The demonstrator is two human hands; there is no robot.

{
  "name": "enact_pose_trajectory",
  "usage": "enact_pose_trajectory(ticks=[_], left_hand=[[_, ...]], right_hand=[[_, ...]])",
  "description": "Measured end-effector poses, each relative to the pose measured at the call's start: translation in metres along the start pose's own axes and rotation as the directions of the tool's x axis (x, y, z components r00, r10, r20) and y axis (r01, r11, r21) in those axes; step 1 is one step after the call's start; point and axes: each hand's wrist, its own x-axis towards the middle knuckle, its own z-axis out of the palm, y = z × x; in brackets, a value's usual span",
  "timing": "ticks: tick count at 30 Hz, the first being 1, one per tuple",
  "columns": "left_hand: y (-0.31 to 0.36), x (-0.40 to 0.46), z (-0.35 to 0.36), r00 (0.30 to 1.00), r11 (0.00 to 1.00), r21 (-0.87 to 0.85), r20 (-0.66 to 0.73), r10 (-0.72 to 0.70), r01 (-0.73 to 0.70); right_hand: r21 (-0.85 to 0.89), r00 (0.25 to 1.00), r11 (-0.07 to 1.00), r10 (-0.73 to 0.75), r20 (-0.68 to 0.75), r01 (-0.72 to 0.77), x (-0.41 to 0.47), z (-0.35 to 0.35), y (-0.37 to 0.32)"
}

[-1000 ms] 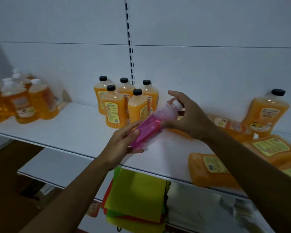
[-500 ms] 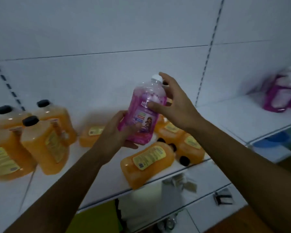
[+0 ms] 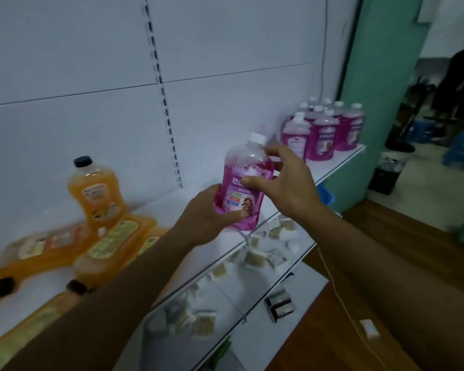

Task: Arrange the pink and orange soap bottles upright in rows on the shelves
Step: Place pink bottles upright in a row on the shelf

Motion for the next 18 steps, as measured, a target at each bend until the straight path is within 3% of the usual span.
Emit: enact_pose_trajectory(ticks=[7,18], left_hand=[[0.004,0.096,0.102,0.999,0.999,0.040,0.039,-0.009,0.008],[-0.032,0.241,0.159,0.999,0.999,0.036,-0.025,-0.025,0.026]], right_hand=[[-0.089,1.000,0.996,-0.014,0.000,0.014,0.045,-0.063,0.085],[-0.324,0.999,0.945,-0.038,0.031,0.046,0.152,-0.058,0.182]])
